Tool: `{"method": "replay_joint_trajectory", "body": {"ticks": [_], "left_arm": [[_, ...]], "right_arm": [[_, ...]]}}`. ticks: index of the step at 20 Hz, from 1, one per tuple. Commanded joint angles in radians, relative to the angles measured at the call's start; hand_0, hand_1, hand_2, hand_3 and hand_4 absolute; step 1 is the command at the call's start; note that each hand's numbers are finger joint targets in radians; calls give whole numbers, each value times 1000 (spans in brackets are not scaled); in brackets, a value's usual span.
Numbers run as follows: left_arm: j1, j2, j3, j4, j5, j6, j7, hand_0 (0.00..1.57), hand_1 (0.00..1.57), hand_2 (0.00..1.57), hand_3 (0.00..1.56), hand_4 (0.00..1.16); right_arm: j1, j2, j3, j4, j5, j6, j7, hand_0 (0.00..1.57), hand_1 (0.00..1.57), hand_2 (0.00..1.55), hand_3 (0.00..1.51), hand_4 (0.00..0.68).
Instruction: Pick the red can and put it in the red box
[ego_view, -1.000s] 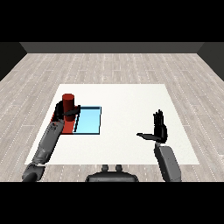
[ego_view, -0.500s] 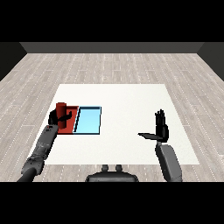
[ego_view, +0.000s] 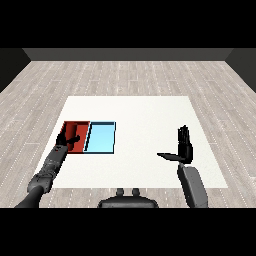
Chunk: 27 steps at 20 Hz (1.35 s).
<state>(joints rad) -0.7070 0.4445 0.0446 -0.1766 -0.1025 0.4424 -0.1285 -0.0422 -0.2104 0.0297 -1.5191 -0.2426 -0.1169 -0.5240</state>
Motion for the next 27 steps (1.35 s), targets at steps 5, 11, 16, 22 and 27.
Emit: {"method": "replay_joint_trajectory", "body": {"ticks": [5, 11, 16, 22, 27], "left_arm": [[-30, 22, -93, 130, -113, -105, 37, 0, 0, 0, 0, 644], [-103, 39, -108, 166, -133, -150, 174, 0, 0, 0, 0, 0], [-27, 56, 28, 71, 1, -74, -9, 0, 0, 0, 0, 0], [-50, -34, 240, -175, 223, -93, -367, 0, 0, 0, 0, 0], [19, -125, 233, -366, 268, -214, -564, 0, 0, 0, 0, 0]], "right_arm": [[-13, 35, 17, 33, 20, 6, -56, 0, 0, 0, 0, 0], [37, -6, -1, -92, -29, 57, -2, 0, 0, 0, 0, 0], [12, 3, -16, -95, -39, 50, 4, 0, 0, 0, 0, 0], [7, 15, 12, -57, -25, 72, -23, 0, 0, 0, 0, 0], [55, -5, 17, -79, -17, 94, -32, 0, 0, 0, 0, 0]]}}
